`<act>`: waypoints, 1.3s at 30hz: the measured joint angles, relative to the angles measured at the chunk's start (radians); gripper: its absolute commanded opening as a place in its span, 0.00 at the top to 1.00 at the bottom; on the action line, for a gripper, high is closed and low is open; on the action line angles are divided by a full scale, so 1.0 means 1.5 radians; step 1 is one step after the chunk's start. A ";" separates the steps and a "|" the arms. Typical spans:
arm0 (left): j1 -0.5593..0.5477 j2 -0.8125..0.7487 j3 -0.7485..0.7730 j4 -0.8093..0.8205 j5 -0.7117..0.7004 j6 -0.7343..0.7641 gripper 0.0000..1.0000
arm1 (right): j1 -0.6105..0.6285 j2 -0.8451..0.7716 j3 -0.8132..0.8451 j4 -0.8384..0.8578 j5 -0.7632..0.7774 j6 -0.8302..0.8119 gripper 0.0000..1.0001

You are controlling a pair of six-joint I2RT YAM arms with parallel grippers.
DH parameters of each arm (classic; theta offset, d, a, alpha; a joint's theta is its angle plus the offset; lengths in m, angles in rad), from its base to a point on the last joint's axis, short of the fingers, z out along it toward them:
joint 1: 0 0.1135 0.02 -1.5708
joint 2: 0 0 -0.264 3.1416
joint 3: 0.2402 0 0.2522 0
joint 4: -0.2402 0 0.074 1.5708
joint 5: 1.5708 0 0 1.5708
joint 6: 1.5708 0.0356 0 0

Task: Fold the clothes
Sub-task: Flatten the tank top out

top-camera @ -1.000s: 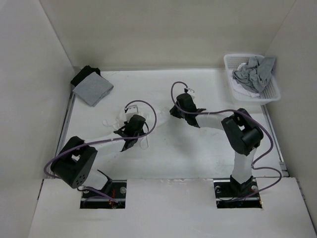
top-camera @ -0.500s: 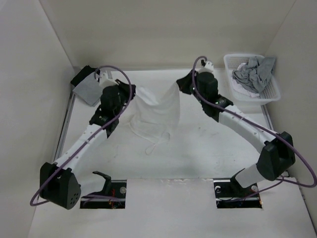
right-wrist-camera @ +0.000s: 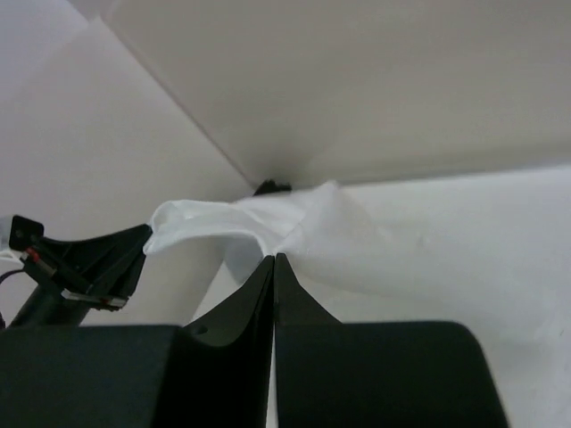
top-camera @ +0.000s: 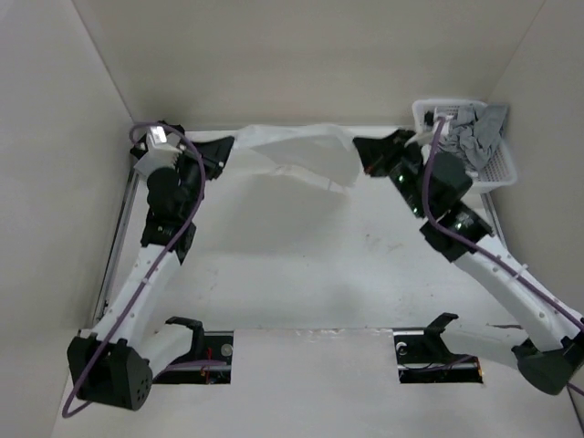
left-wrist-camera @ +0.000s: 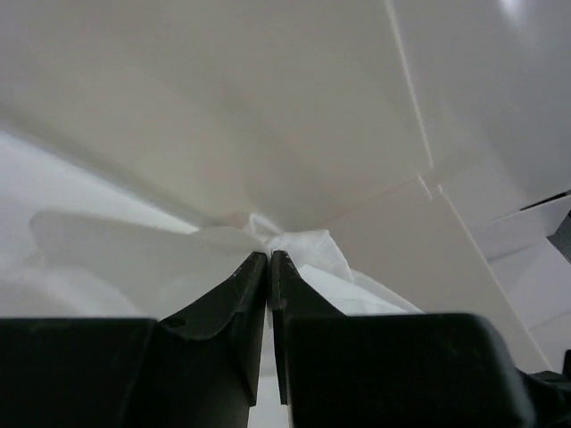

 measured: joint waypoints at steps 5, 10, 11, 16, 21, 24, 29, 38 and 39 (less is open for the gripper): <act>0.013 -0.125 -0.321 0.047 0.007 -0.034 0.84 | 0.102 -0.039 -0.326 0.049 0.026 0.064 0.89; 0.092 -0.224 -0.559 -0.031 0.039 -0.055 0.66 | 0.200 0.000 -0.556 0.024 0.038 0.150 0.68; 0.112 -0.246 -0.578 -0.051 0.047 -0.056 0.66 | 0.209 -0.002 -0.577 0.018 0.040 0.163 0.67; 0.155 -0.287 -0.578 -0.075 0.060 -0.044 0.66 | 0.208 -0.065 -0.615 0.012 0.056 0.224 0.59; 0.078 -0.151 -0.496 -0.077 -0.025 0.015 0.65 | 0.143 -0.110 -0.612 0.033 0.062 0.232 0.76; 0.003 -0.021 -0.415 -0.071 -0.128 0.052 0.65 | 0.094 -0.051 -0.588 0.046 0.051 0.220 0.93; -0.075 0.200 -0.233 -0.054 -0.246 0.132 0.72 | 0.056 0.112 -0.495 0.082 0.022 0.190 0.90; -0.103 0.432 0.013 -0.084 -0.338 0.270 0.76 | 0.047 0.262 -0.416 0.167 -0.012 0.173 0.67; -0.104 0.447 0.024 -0.091 -0.347 0.283 0.76 | 0.045 0.274 -0.409 0.171 -0.013 0.174 0.66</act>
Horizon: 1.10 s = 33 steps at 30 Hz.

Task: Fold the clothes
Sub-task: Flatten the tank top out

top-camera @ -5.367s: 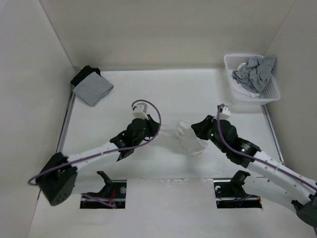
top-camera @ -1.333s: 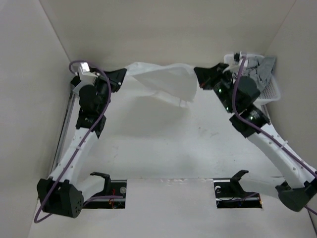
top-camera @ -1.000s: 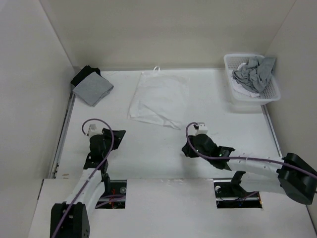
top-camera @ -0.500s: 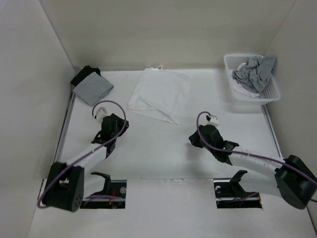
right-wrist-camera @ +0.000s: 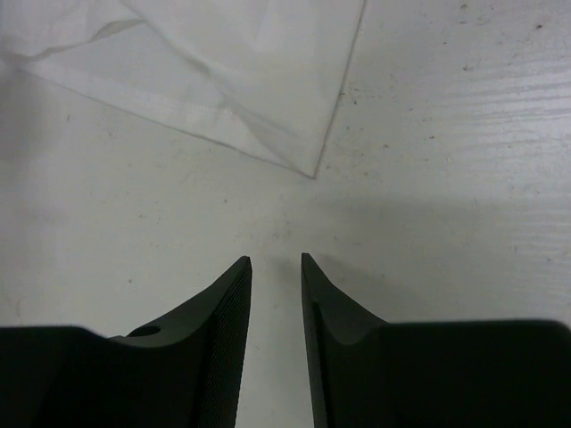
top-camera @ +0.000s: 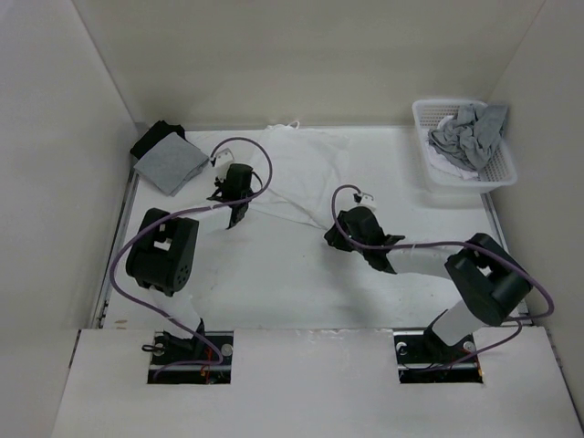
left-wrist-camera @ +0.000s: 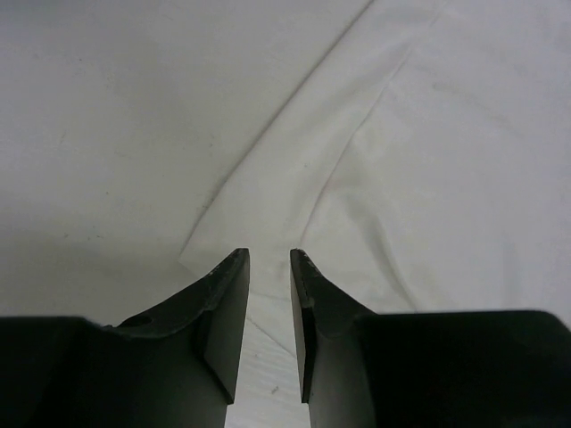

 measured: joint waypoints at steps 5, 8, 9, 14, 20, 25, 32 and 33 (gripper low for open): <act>0.002 0.041 0.013 -0.035 -0.030 0.023 0.72 | -0.013 0.032 0.011 0.018 -0.002 0.012 0.57; 0.014 0.042 0.013 -0.044 -0.028 0.020 0.71 | -0.028 0.032 0.011 0.025 -0.003 0.020 0.54; 0.019 0.042 0.013 -0.043 -0.024 0.018 0.69 | -0.035 0.033 0.011 0.026 -0.003 0.023 0.53; 0.042 0.043 0.012 -0.047 0.005 0.014 0.62 | -0.059 0.054 0.013 0.034 -0.010 0.037 0.55; 0.060 0.062 0.013 -0.054 0.049 0.001 0.70 | -0.062 0.095 0.043 0.037 -0.037 0.058 0.67; 0.072 0.065 0.018 -0.056 0.080 -0.011 0.92 | -0.066 0.131 0.067 0.040 -0.050 0.076 0.93; 0.087 0.042 -0.022 -0.038 0.101 -0.057 0.97 | -0.075 0.118 0.049 0.051 -0.050 0.088 0.97; 0.088 0.026 -0.042 -0.036 0.104 -0.066 0.97 | -0.076 0.106 0.036 0.052 -0.050 0.089 0.97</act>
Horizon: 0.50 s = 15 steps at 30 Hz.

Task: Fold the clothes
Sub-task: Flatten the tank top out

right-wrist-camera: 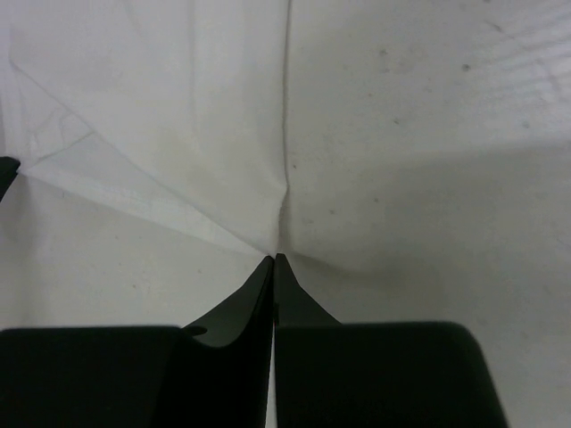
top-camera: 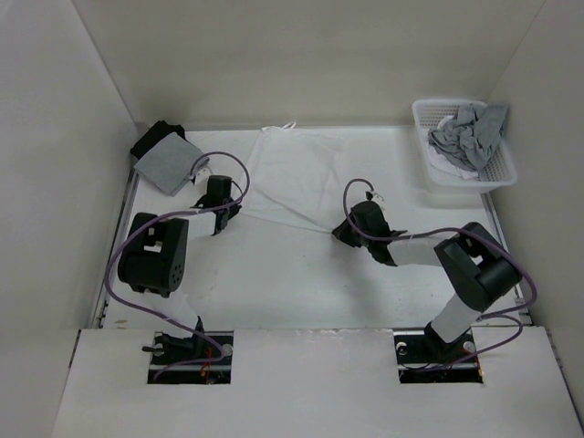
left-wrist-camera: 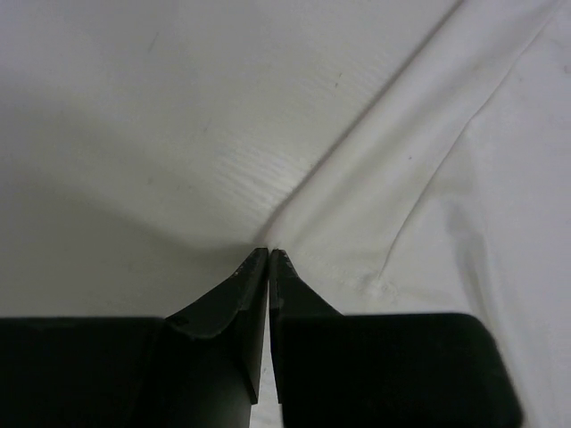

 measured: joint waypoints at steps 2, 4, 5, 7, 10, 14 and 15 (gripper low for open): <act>0.000 -0.036 -0.049 0.012 0.009 -0.020 0.97 | -0.003 -0.035 -0.034 0.001 -0.001 0.001 0.97; 0.000 -0.078 -0.106 0.032 0.027 -0.045 0.96 | -0.004 -0.067 -0.067 0.004 -0.001 0.001 0.98; 0.000 -0.097 -0.132 0.045 0.036 -0.054 0.95 | -0.004 -0.083 -0.084 0.005 -0.002 0.000 0.98; 0.000 -0.142 -0.190 0.068 0.056 -0.077 0.91 | -0.004 -0.116 -0.120 0.002 -0.005 0.001 0.97; 0.000 -0.207 -0.257 0.075 0.084 -0.100 0.86 | -0.004 -0.169 -0.154 -0.016 -0.005 0.000 0.97; 0.000 -0.272 -0.305 0.062 0.114 -0.116 0.73 | -0.004 -0.229 -0.164 -0.041 -0.005 -0.005 0.85; 0.000 -0.285 -0.311 0.054 0.120 -0.119 0.72 | -0.004 -0.242 -0.166 -0.045 -0.005 -0.008 0.78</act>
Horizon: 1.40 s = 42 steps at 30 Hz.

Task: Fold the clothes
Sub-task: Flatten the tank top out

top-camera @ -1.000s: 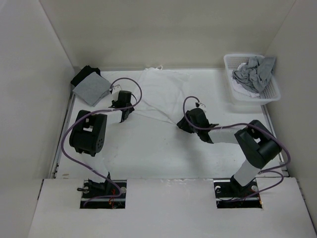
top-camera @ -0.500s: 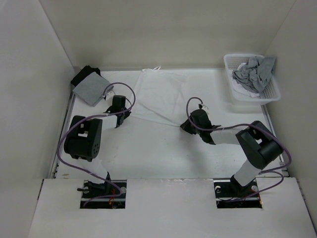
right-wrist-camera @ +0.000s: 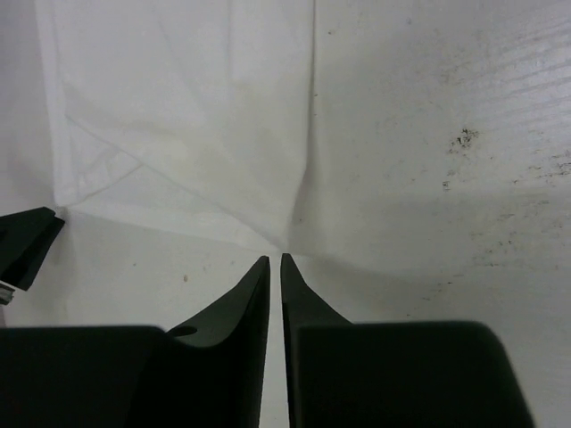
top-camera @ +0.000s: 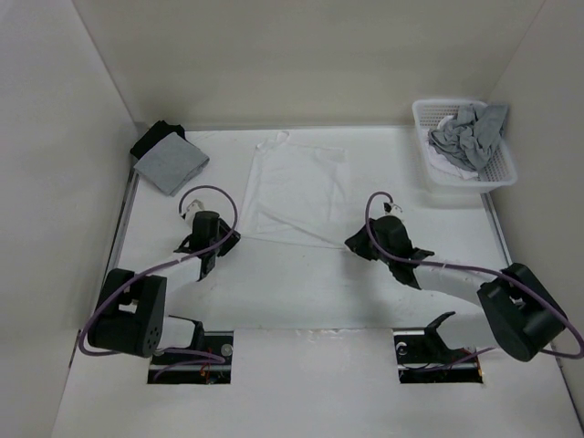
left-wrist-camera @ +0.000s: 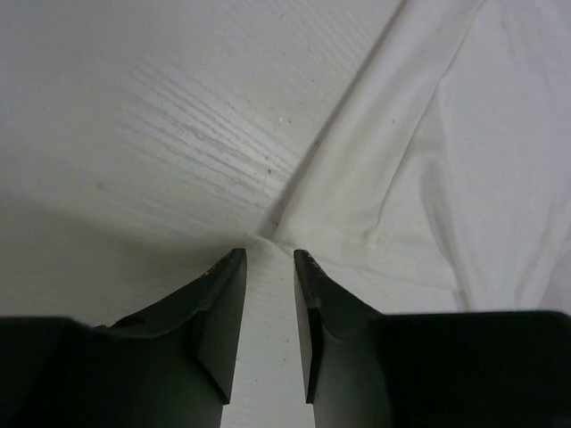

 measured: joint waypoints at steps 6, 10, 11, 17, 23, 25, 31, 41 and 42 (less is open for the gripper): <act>-0.005 -0.024 -0.003 -0.030 0.013 0.003 0.68 | -0.003 -0.049 -0.018 -0.018 0.001 -0.015 0.59; -0.014 0.001 0.020 -0.039 0.008 0.017 0.67 | -0.011 -0.056 -0.024 -0.023 0.000 -0.018 0.57; -0.017 0.008 0.027 -0.039 0.004 0.020 0.66 | -0.016 -0.051 -0.024 -0.022 0.000 -0.019 0.57; -0.016 0.047 0.059 -0.031 -0.010 0.026 0.66 | -0.035 0.018 -0.024 -0.002 -0.011 -0.009 0.60; -0.016 0.065 0.071 -0.024 -0.014 0.031 0.72 | -0.035 0.065 -0.021 0.064 -0.041 0.026 0.61; -0.016 0.070 0.071 -0.020 -0.014 0.031 0.73 | -0.037 0.077 -0.024 0.089 -0.053 0.039 0.60; -0.016 0.081 0.076 -0.012 -0.016 0.032 0.82 | -0.054 0.124 -0.031 0.172 -0.084 0.070 0.67; -0.016 0.084 0.076 -0.015 -0.009 0.034 0.92 | -0.068 0.148 -0.045 0.228 -0.107 0.101 0.60; -0.016 0.084 0.076 -0.015 -0.008 0.034 0.92 | -0.068 0.145 -0.046 0.230 -0.108 0.102 0.60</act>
